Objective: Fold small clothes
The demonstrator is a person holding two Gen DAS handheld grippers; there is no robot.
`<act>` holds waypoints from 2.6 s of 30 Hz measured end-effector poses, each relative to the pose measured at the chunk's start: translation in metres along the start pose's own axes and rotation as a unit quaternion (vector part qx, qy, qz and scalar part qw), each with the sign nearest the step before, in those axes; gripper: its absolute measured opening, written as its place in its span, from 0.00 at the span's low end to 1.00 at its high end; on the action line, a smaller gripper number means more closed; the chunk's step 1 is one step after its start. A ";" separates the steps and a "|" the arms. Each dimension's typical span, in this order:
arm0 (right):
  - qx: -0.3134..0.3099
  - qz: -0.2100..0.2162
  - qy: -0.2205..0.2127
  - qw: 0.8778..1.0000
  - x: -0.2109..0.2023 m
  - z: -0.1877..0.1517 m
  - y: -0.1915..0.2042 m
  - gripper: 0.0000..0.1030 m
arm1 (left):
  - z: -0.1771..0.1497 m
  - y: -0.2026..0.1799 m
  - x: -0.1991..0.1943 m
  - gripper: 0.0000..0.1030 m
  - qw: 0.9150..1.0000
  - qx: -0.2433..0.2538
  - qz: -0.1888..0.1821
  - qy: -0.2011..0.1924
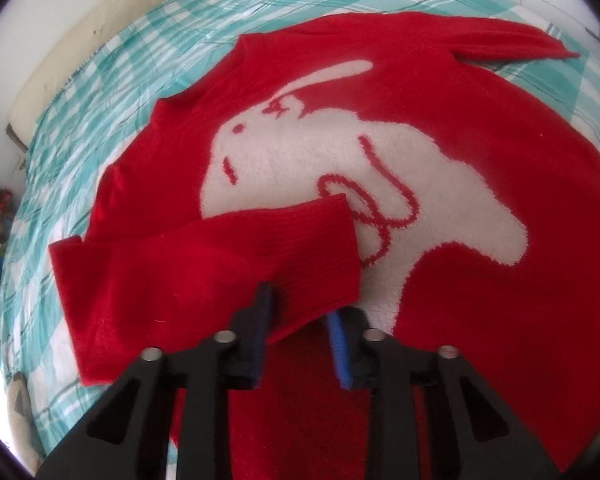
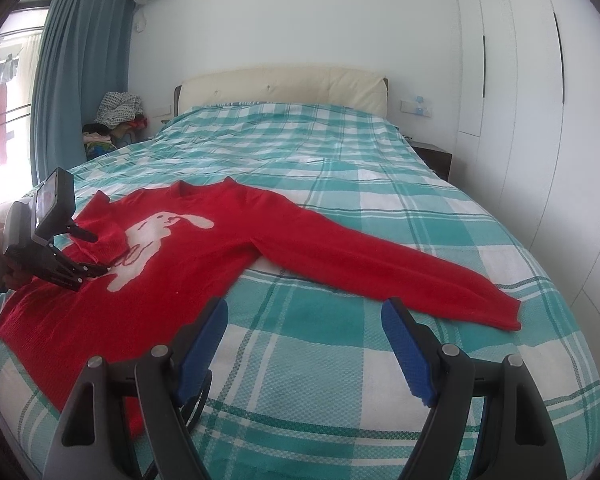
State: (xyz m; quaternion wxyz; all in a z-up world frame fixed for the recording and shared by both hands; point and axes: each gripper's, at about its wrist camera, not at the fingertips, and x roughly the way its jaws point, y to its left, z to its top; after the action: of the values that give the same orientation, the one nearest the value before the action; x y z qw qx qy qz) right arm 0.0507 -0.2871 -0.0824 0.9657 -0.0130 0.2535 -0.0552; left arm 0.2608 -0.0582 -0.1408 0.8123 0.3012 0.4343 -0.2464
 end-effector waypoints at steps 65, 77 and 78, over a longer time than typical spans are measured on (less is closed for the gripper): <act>-0.004 -0.019 0.011 1.000 0.009 -0.004 -0.001 0.76 | -0.307 0.275 -0.061 0.39 0.710 -0.693 0.128 -0.008; 0.021 -0.032 -0.004 0.999 0.000 0.000 -0.014 0.76 | -0.201 0.192 -0.132 0.90 0.779 -0.613 0.108 -0.075; 0.025 -0.034 -0.003 0.999 0.000 0.000 -0.015 0.76 | -0.191 0.180 -0.133 0.91 0.786 -0.604 0.096 -0.086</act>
State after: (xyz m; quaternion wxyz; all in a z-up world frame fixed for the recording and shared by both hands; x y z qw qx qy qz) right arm 0.0495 -0.3023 -0.0819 0.9641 0.0021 0.2483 -0.0942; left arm 0.2066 0.2199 -0.0618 0.8817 -0.2337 0.3917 0.1205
